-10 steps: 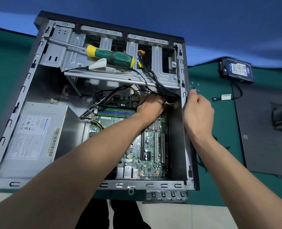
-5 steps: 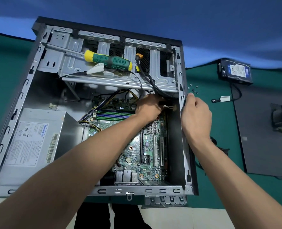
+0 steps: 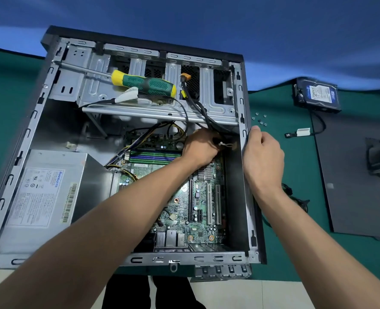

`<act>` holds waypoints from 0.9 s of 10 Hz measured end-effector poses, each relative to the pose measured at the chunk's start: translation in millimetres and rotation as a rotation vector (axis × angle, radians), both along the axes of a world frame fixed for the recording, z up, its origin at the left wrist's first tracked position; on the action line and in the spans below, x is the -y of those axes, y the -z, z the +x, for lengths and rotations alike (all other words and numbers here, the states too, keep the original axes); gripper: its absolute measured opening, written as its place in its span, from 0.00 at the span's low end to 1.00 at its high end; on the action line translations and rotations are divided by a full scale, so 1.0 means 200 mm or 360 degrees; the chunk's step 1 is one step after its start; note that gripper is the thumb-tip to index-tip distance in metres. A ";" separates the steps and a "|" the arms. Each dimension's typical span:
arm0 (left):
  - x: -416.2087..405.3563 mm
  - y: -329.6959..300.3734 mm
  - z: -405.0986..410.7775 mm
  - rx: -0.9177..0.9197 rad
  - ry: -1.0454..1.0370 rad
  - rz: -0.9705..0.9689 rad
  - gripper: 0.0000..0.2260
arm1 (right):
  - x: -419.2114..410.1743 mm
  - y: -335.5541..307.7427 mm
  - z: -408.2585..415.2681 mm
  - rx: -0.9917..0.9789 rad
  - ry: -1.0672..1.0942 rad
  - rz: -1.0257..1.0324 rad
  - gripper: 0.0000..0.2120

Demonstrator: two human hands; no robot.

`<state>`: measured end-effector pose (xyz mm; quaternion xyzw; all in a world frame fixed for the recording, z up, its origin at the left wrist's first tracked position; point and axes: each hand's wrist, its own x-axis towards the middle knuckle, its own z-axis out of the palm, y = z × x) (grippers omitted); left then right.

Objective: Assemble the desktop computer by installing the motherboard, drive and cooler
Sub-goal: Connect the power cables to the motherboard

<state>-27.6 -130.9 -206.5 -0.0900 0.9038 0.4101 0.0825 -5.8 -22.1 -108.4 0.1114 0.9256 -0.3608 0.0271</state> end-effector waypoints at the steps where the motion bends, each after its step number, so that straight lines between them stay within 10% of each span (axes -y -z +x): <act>1: 0.01 0.01 0.00 0.0032 -0.0104 0.0118 0.08 | 0.00 0.00 0.00 0.0002 -0.0003 -0.0006 0.21; 9: 0.00 -0.04 0.01 0.0344 -0.0143 0.0096 0.19 | 0.01 -0.01 0.00 0.0012 0.0005 -0.0019 0.21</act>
